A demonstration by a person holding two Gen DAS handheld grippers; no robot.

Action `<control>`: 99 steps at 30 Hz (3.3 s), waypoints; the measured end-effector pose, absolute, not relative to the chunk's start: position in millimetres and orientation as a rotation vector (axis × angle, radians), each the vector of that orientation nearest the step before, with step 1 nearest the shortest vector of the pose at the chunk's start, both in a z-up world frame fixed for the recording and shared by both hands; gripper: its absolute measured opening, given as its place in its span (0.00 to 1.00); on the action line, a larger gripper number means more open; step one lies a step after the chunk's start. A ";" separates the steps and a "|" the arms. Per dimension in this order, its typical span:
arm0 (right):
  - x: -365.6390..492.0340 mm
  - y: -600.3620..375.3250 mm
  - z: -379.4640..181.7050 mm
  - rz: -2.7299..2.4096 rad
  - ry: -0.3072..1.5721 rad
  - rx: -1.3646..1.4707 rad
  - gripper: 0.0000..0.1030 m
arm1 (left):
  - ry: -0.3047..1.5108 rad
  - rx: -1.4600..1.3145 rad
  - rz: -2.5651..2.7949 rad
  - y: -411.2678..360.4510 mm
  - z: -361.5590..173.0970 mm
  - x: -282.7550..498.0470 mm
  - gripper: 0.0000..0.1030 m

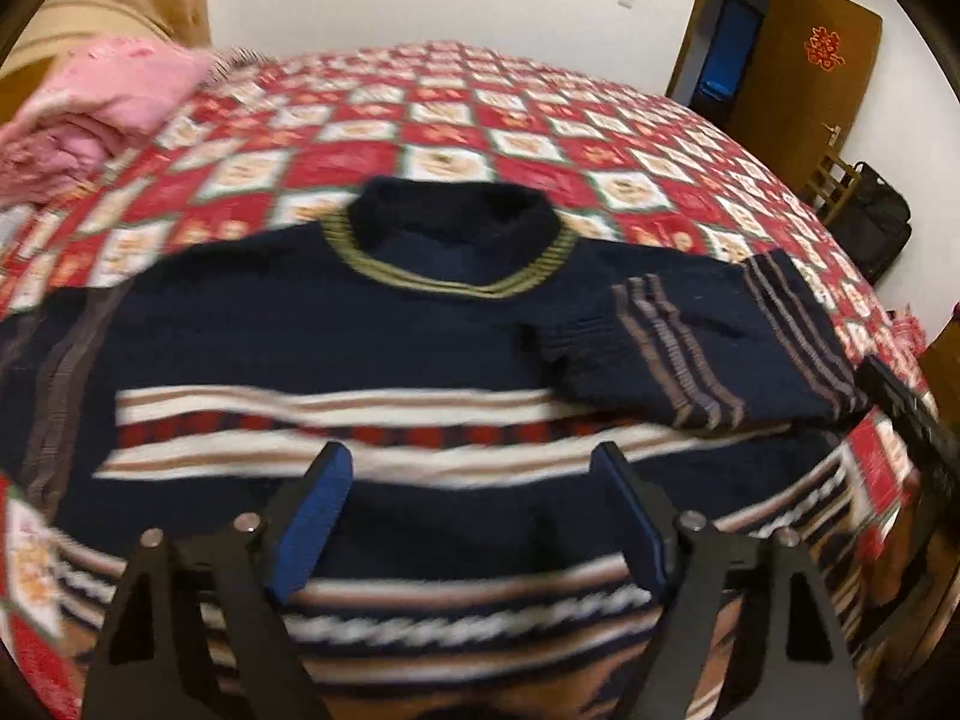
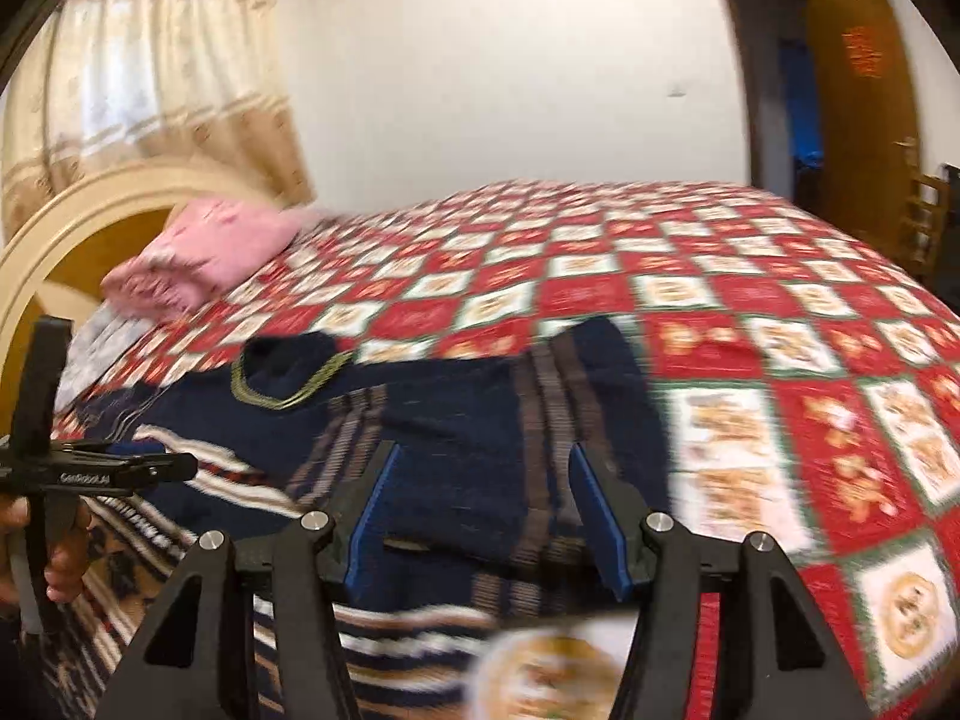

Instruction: Fold small clothes

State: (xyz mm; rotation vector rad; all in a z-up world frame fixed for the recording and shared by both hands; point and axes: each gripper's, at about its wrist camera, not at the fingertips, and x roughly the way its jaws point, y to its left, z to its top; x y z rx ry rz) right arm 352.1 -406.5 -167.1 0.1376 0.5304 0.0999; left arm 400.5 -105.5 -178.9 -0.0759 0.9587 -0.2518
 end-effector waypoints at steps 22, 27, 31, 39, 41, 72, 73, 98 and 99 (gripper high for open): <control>342.1 -433.3 -167.4 0.098 0.480 0.219 0.63 | 1.039 -0.203 -0.213 -157.1 -194.3 448.7 0.12; 338.4 -432.3 -165.5 0.105 0.460 0.213 0.63 | 0.965 -0.203 -0.225 -134.5 -164.4 437.0 0.11; 336.9 -433.9 -164.5 0.112 0.452 0.223 0.63 | 0.912 -0.205 -0.211 -112.5 -145.3 432.0 0.11; 337.8 -425.3 -163.4 0.178 0.474 0.219 0.63 | 0.854 -0.208 -0.135 -60.2 -129.4 432.1 0.11; 337.6 -417.2 -162.7 0.224 0.486 0.206 0.63 | 0.855 -0.209 -0.117 -47.7 -131.2 431.7 0.11; 368.7 -341.2 -203.3 0.304 0.847 -0.099 0.64 | 0.921 -0.083 -0.042 -19.3 -191.4 422.3 0.25; 366.8 -338.6 -203.6 0.293 0.842 -0.124 0.64 | 0.918 -0.081 -0.039 -16.8 -189.5 419.9 0.29; 333.7 -164.0 -161.6 0.470 0.752 -0.344 0.64 | 0.826 -0.292 0.495 307.6 -187.4 365.3 0.63; 333.6 -156.0 -163.5 0.482 0.753 -0.349 0.64 | 0.814 -0.327 0.513 323.2 -187.0 367.2 0.63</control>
